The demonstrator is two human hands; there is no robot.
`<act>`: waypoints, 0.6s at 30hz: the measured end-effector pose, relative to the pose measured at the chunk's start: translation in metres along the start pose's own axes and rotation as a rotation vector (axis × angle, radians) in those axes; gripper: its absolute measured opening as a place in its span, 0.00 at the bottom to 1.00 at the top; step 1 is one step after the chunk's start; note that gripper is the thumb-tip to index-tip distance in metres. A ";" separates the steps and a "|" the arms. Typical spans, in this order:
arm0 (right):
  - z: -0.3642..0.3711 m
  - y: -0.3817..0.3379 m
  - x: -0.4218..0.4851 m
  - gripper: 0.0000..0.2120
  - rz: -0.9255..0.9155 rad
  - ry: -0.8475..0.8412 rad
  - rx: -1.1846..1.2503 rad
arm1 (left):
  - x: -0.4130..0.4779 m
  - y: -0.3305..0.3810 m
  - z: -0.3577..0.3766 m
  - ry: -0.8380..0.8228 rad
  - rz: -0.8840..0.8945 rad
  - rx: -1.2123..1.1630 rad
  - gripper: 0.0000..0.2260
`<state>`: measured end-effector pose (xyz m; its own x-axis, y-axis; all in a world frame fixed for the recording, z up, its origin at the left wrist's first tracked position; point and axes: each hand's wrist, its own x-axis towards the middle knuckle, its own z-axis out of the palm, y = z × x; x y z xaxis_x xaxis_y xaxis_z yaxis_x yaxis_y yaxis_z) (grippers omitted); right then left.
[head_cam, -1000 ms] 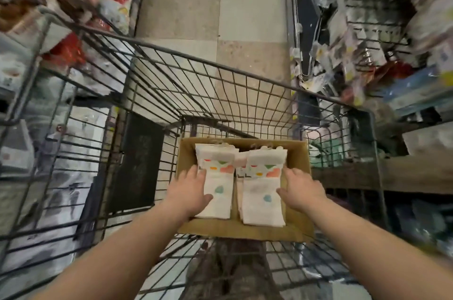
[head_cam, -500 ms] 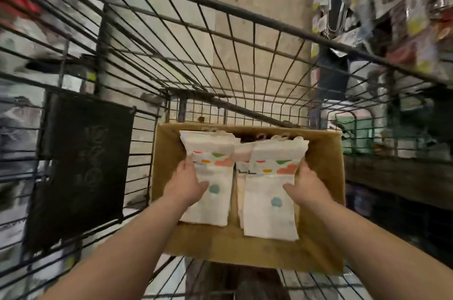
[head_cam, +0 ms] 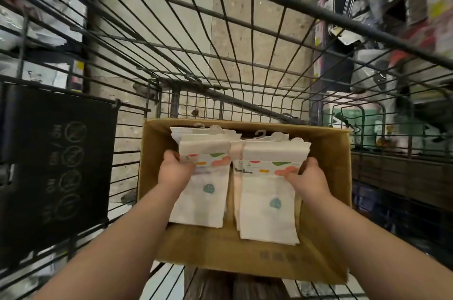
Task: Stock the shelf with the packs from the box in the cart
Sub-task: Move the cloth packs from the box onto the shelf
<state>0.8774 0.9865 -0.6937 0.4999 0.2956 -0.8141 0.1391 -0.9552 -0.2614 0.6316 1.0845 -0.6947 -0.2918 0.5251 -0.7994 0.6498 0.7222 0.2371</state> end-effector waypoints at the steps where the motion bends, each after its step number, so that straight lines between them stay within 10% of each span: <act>1: -0.001 0.000 -0.001 0.28 -0.001 -0.015 0.000 | -0.002 -0.001 -0.002 -0.004 0.015 0.028 0.15; 18: -0.048 -0.006 -0.125 0.20 -0.368 -0.055 0.135 | -0.114 0.009 -0.072 -0.188 0.297 -0.068 0.08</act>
<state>0.8547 0.9545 -0.5656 0.3909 0.6215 -0.6790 0.1850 -0.7756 -0.6034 0.6207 1.0632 -0.5615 0.0411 0.6288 -0.7764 0.6366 0.5825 0.5054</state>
